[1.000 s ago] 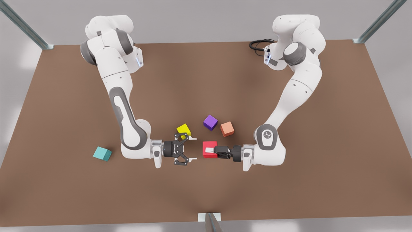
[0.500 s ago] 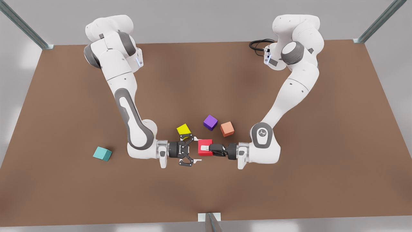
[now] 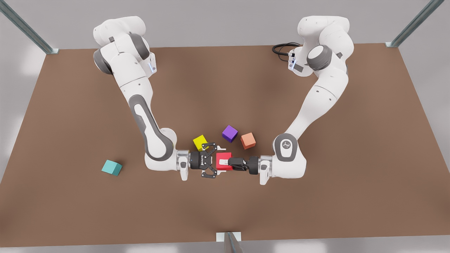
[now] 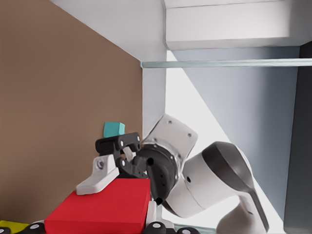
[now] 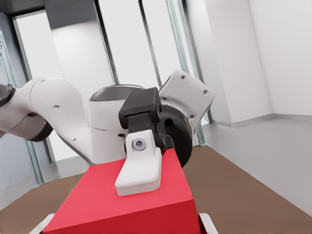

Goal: Pick up red wooden cube and pass to hand red wooden cube and place in blue wooden cube

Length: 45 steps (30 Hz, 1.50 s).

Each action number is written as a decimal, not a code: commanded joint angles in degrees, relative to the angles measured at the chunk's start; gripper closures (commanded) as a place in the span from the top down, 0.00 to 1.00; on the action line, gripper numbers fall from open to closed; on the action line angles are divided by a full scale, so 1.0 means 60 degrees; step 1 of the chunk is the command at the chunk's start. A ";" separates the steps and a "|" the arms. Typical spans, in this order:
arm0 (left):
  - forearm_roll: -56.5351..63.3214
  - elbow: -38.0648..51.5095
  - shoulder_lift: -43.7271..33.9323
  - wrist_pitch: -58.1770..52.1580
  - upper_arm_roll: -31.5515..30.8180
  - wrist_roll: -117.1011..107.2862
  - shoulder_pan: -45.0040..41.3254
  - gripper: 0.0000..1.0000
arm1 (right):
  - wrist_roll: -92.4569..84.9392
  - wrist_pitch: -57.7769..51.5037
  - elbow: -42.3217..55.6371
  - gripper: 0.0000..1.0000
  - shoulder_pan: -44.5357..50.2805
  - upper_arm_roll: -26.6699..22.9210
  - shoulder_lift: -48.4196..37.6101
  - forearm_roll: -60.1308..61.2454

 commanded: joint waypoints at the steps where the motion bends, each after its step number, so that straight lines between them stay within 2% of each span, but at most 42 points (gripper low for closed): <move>1: -0.0116 0.0004 -0.0002 -0.0043 -0.0007 0.0256 0.0000 0.60 | -0.0040 0.0033 0.0055 1.00 0.0000 0.0060 -0.0005 0.0007; 5: -0.0116 0.0004 -0.0002 -0.0028 -0.0007 0.0271 -0.0015 0.60 | -0.0040 0.0253 0.0099 0.98 0.0000 0.0221 -0.0005 0.0022; 7: -0.0116 0.0004 -0.0002 -0.0028 -0.0007 0.0271 -0.0015 0.60 | -0.0040 0.0253 0.0099 0.63 0.0000 0.0221 -0.0005 0.0022; 8: -0.0116 0.0004 -0.0002 -0.0028 -0.0007 0.0271 -0.0015 0.60 | -0.0040 0.0253 0.0114 0.55 0.0000 0.0221 -0.0005 0.0022; 10: -0.0116 0.0004 -0.0002 -0.0043 -0.0007 0.0241 -0.0015 0.60 | -0.0040 0.0253 0.0100 0.55 0.0000 0.0221 -0.0005 0.0022; 11: -0.0116 0.0004 -0.0016 -0.0043 -0.0007 0.0241 0.0000 0.69 | -0.0040 0.0238 0.0099 0.55 -0.0015 0.0221 -0.0005 0.0022; 12: -0.0116 0.0004 -0.0031 -0.0043 -0.0007 0.0241 0.0000 1.00 | -0.0040 0.0238 0.0114 0.55 -0.0015 0.0221 -0.0005 0.0022; 17: -0.0086 -0.0011 -0.0089 -0.0233 -0.0007 0.0227 0.0293 1.00 | 0.0004 0.0135 0.0056 0.55 -0.0205 0.0207 -0.0078 -0.0022; 19: 0.0001 -0.0157 -0.0192 -0.1345 -0.0021 0.0227 0.1083 1.00 | 0.0253 -0.0186 -0.0091 0.56 -0.0659 0.0178 -0.0209 -0.0212; 21: 0.0499 -0.0245 -0.0397 -0.2854 -0.0007 -0.0065 0.2152 1.00 | 0.0575 -0.0890 -0.1218 0.56 -0.1537 0.0148 -0.1205 -0.1617; 23: 0.1551 -0.0245 -0.0616 -0.4830 0.0008 -0.1060 0.3397 1.00 | 0.1761 -0.1036 -0.2566 0.56 -0.2431 0.0119 -0.2377 -0.4325; 24: 0.4973 -0.0099 -0.1274 -0.6588 -0.0036 -0.1473 0.3764 1.00 | 0.2463 -0.1051 -0.2567 0.56 -0.2856 0.0104 -0.2655 -0.6376; 25: 0.9166 -0.0113 -0.2622 -0.8009 -0.0109 -0.1633 0.3736 1.00 | 0.3489 -0.1271 -0.2567 0.56 -0.3383 0.0090 -0.3022 -0.8734; 26: 1.1204 -0.0113 -0.3091 -0.8991 -0.0153 -0.2452 0.3692 1.00 | 0.3944 -0.1285 -0.2581 0.56 -0.3750 0.0046 -0.3286 -1.0522; 27: 1.2157 -0.0113 -0.3486 -0.9490 -0.0153 -0.2863 0.3677 1.00 | 0.4499 -0.1285 -0.2640 0.56 -0.3940 -0.0042 -0.3476 -1.1854; 29: 1.2438 -0.0113 -0.4088 -0.9755 -0.0153 -0.3478 0.3808 1.00 | 0.5321 -0.1285 -0.2728 0.56 -0.4014 -0.0466 -0.3696 -1.3978; 30: 1.2204 -0.0274 -0.4906 -0.9624 0.0313 -0.3611 0.3839 1.00 | 0.5380 -0.1285 -0.2757 0.56 -0.4014 -0.0555 -0.3740 -1.5035; 31: 0.9748 -0.2686 -0.7452 -0.7606 0.4248 -0.3538 0.1967 1.00 | 0.5863 -0.1285 -0.2859 0.56 -0.3999 -0.0701 -0.3813 -1.5988; 32: 0.8600 -0.4859 -0.9010 -0.6180 0.6936 -0.2719 -0.0101 1.00 | 0.6346 -0.1227 -0.2903 0.56 -0.4014 -0.0803 -0.3828 -1.6735; 34: 0.8600 -0.4479 -0.8805 -0.7001 0.6907 -0.2674 -0.0234 1.00 | 0.7020 -0.1124 -0.2977 0.56 -0.4014 -0.1096 -0.3828 -1.7541; 36: 0.8483 -0.4479 -0.8659 -0.7001 0.6893 -0.2674 -0.0293 1.00 | 0.7782 -0.0671 -0.3299 0.55 -0.4014 -0.1214 -0.3828 -1.8157; 42: 0.8468 -0.4479 -0.8556 -0.7030 0.6819 -0.2644 -0.0396 1.00 | 0.7929 0.1498 -0.3314 0.55 -0.4131 -0.1302 -0.2979 -1.8098; 45: 0.8439 -0.4479 -0.8556 -0.7045 0.6658 -0.2644 -0.0366 1.00 | 0.7958 0.1630 -0.3196 0.55 -0.4116 -0.1287 -0.2788 -1.8055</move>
